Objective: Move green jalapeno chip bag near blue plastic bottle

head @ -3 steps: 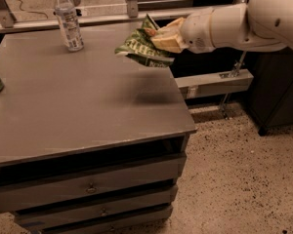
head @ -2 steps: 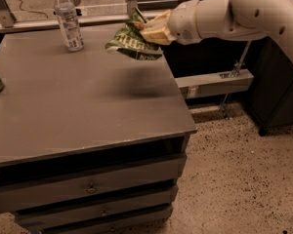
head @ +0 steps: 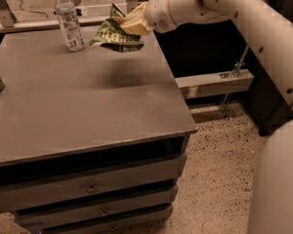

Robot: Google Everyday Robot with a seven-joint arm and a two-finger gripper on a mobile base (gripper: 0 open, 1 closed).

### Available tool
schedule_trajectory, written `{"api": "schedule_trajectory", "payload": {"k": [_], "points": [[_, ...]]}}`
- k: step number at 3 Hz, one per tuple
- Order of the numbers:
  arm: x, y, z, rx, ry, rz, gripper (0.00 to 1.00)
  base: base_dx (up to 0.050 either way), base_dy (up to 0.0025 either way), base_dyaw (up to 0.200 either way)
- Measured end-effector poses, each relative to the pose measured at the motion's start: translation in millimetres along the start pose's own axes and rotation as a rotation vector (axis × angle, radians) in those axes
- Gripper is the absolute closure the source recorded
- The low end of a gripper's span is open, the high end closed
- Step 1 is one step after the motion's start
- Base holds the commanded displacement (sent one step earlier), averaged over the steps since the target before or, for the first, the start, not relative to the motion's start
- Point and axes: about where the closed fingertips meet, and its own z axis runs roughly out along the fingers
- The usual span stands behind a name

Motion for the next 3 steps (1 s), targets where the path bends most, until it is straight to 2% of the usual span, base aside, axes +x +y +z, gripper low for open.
{"api": "schedule_trajectory", "payload": {"k": [1,3], "points": [[-0.7,-4.4,31.5,-0.041,0.017,-0.023,1.0,0.0,0.0,0.0],[18.1,-22.2,81.6,-0.058,0.039,0.001,1.0,0.0,0.0,0.0]]}}
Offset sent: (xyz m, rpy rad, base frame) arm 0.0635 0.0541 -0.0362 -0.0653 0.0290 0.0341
